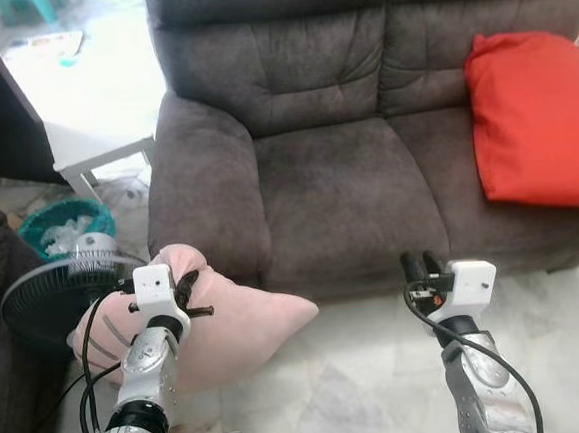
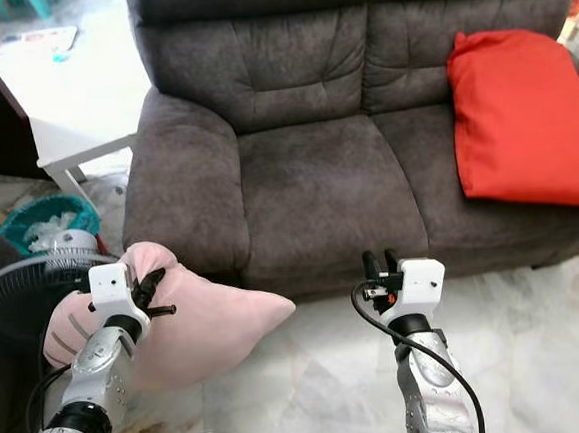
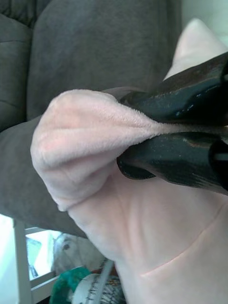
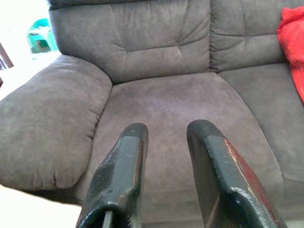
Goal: Move the pillow to the sofa from floor
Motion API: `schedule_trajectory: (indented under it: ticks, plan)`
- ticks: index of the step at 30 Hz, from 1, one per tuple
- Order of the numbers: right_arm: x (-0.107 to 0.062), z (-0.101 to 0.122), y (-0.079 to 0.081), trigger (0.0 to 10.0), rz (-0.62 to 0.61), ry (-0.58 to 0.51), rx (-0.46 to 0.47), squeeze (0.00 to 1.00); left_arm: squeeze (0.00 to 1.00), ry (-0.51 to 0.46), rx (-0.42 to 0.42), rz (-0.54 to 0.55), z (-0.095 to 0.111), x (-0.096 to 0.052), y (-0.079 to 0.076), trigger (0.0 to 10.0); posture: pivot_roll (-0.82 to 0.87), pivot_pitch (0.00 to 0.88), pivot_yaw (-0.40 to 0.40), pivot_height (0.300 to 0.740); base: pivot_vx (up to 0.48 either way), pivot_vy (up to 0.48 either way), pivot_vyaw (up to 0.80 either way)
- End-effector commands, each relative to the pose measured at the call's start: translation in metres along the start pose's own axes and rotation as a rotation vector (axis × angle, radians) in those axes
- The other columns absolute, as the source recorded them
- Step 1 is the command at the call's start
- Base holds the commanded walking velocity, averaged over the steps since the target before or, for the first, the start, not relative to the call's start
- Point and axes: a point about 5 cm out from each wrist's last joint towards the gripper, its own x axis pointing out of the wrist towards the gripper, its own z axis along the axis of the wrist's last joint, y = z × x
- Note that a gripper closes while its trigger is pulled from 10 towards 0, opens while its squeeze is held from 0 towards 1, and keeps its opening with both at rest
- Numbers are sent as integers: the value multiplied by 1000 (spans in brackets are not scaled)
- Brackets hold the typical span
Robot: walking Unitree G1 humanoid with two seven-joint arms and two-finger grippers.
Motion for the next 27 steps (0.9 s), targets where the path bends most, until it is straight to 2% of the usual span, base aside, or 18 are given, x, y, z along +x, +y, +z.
schedule_trajectory:
  ticks: [1, 4, 7, 13, 15, 16, 20, 24, 25, 27]
  plan:
    - [-3, -5, 0, 10000, -7, 19, 1, 0, 0, -71, 17, -37, 12, 2, -6, 10000, 52, 86, -45, 740, 0, 0, 0]
    - [-4, -6, -1, 10000, -8, 29, -2, 0, 0, -74, 18, -48, 12, 2, -8, 10000, 55, 85, -42, 740, 0, 0, 0]
    - [-4, -16, 0, 10000, 14, 105, -50, 0, 0, -91, 16, -79, 15, 2, -13, 10000, 57, 83, -41, 740, 0, 0, 0]
    - [-6, -26, 2, 10000, 69, 188, -81, 0, 0, -105, 16, -118, 20, 3, -19, 10000, 61, 78, -41, 740, 0, 0, 0]
    - [-8, -35, -2, 10000, 101, 281, -135, 0, 0, -102, 26, -156, 23, 4, -24, 10000, 61, 70, -41, 740, 0, 0, 0]
    - [-8, -35, -2, 10000, 101, 281, -135, 0, 0, -102, 26, -156, 23, 4, -24, 10000, 61, 70, -41, 740, 0, 0, 0]
    - [-13, -46, -7, 10000, 191, 395, -236, 0, 0, -90, 64, -241, 28, 6, -34, 10000, 64, 51, -45, 740, 0, 0, 0]
    - [-19, -63, -5, 10000, 290, 556, -315, 0, 0, -108, 74, -235, 39, 10, -32, 10000, 61, 39, -42, 740, 0, 0, 0]
    - [-19, -63, -5, 10000, 290, 556, -315, 0, 0, -108, 74, -235, 39, 10, -32, 10000, 61, 39, -42, 740, 0, 0, 0]
    - [-27, -73, 2, 10000, 384, 621, -322, 0, 0, -99, 84, -244, 39, 11, -32, 10000, 61, 20, -40, 740, 0, 0, 0]
